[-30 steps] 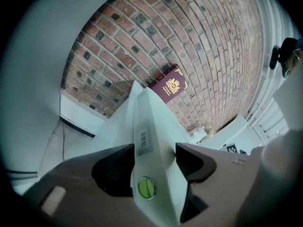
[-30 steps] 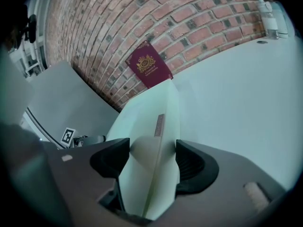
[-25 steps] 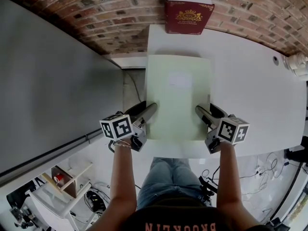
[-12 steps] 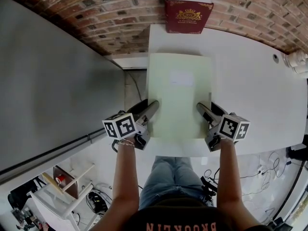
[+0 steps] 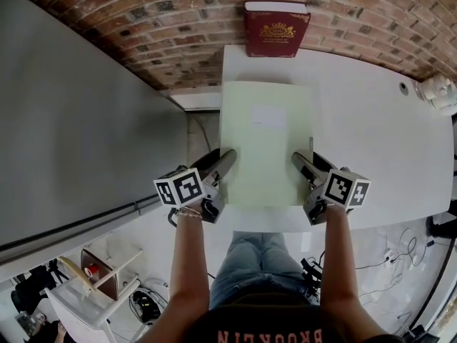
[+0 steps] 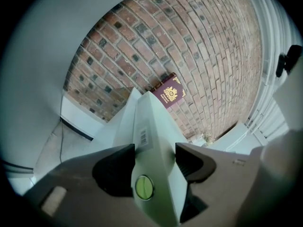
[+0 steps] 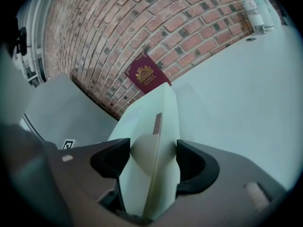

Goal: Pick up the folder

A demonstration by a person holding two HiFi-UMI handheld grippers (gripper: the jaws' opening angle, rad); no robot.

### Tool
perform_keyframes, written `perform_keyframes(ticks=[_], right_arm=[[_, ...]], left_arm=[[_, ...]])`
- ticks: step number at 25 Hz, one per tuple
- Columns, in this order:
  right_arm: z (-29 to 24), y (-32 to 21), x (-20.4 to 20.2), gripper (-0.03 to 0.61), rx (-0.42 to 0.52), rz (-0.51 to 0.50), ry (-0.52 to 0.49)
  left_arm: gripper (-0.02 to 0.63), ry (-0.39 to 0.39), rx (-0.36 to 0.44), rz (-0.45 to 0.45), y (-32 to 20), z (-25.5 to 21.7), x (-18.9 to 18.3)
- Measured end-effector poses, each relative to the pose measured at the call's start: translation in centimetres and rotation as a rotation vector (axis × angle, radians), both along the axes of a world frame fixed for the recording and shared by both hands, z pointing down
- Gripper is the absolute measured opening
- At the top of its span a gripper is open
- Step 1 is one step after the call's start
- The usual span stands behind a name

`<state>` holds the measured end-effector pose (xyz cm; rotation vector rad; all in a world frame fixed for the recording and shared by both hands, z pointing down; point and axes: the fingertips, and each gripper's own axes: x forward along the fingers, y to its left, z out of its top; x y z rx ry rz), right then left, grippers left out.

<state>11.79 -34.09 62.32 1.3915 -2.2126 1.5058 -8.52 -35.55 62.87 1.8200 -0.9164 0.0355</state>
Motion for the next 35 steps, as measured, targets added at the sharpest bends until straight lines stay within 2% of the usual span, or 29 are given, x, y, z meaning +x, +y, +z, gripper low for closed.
perform_keyframes(ticks=[16,35], right_arm=[[-5.7,0.0,0.1,0.298,0.117,-0.003,0.025],[-13.6,-0.3,0.4,0.296,0.325,-0.031,0.085]], left_arm=[[0.276,-0.003,0.111,-0.006,-0.1,-5.6,0.0],[0.276,-0.030,0.292,-0.013,-0.3,-13.4,0.6]])
